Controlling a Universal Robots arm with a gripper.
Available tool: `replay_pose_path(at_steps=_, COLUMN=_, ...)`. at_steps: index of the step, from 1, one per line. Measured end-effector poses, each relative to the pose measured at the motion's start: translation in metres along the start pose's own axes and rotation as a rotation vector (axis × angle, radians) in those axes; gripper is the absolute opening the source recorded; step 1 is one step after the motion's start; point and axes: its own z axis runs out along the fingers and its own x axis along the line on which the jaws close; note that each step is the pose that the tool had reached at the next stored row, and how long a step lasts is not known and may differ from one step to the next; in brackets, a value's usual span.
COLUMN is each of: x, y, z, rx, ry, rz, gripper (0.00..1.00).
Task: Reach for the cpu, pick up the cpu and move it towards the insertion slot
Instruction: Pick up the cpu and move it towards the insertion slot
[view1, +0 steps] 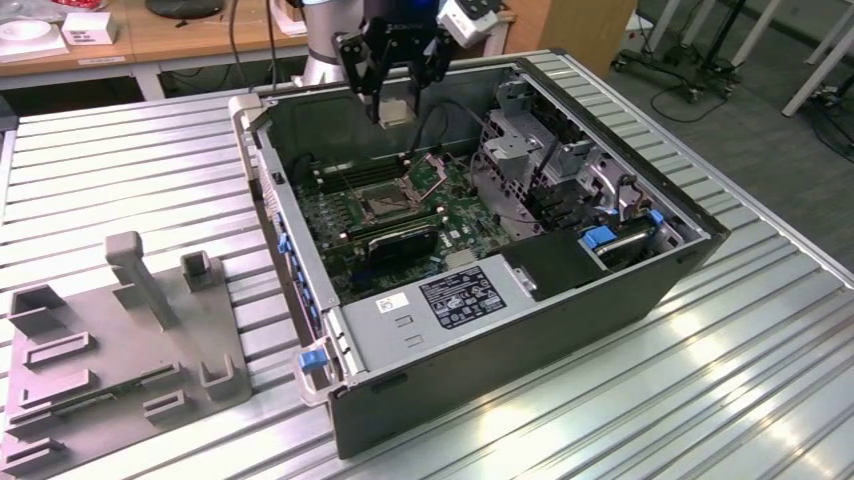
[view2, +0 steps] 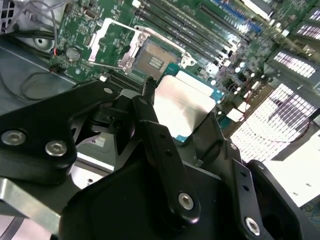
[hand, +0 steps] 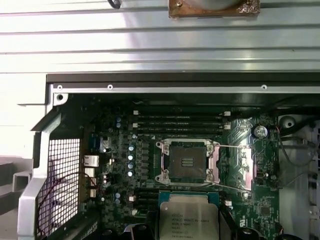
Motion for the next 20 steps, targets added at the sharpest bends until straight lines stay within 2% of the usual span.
replay_pose_path(at_steps=10, x=-0.0038, y=0.0199, z=0.0078, rx=0.0004, ry=0.0007, rz=0.0, gripper=0.55)
replay_pose_path(at_steps=20, x=-0.0085, y=0.0279, z=0.0085, rx=0.0016, ry=0.0006, rz=0.0, gripper=0.55)
